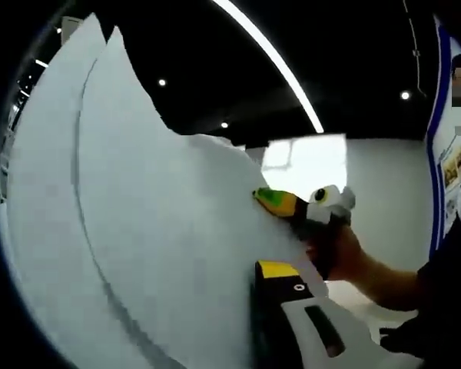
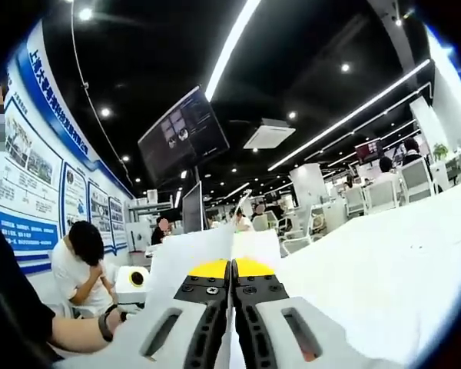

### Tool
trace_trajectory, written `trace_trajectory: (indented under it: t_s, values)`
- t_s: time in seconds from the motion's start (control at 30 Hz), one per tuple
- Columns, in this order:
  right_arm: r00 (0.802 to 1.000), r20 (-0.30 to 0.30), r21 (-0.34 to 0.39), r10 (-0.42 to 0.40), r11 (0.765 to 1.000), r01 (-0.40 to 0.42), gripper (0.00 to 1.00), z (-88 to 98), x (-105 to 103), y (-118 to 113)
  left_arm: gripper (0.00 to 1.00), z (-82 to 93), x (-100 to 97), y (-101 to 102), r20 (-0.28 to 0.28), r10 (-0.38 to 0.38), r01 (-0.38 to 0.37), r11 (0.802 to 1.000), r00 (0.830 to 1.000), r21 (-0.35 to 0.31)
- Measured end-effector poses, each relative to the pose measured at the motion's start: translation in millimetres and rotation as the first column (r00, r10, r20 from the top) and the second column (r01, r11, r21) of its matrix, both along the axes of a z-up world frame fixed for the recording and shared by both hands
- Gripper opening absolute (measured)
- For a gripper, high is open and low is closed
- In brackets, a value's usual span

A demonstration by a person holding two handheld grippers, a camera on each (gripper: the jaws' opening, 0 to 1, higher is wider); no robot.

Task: Organize the stack of printing papers by aligning and flattening the scattered papers on the table

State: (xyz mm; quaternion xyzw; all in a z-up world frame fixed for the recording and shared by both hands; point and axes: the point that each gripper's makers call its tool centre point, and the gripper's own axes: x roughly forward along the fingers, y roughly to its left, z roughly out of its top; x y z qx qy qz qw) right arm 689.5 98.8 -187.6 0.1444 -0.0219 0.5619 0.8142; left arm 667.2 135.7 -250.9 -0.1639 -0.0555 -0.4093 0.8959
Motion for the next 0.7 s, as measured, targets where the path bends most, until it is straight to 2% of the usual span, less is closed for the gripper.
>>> trace_trajectory:
  t_s: [0.2,0.37,0.7]
  values:
    - [1.000,-0.004,-0.007,-0.001,1.000,0.001,0.00,-3.6,-0.2,-0.3,0.07,-0.7,-0.4,-1.9,0.014,0.012,-0.013,1.000,1.000,0.017]
    - [1.000,0.006,-0.018,-0.007,1.000,0.007,0.00,-3.9,0.4,-1.0,0.06,-0.9,-2.5,-5.8,0.064,0.037,-0.041,0.997,0.997,0.061]
    - [1.000,0.018,-0.026,-0.013,1.000,0.013,0.00,-3.0,-2.2,-1.4,0.06,-0.5,-4.3,-5.9,0.042,0.038,-0.040,0.998,0.998,0.044]
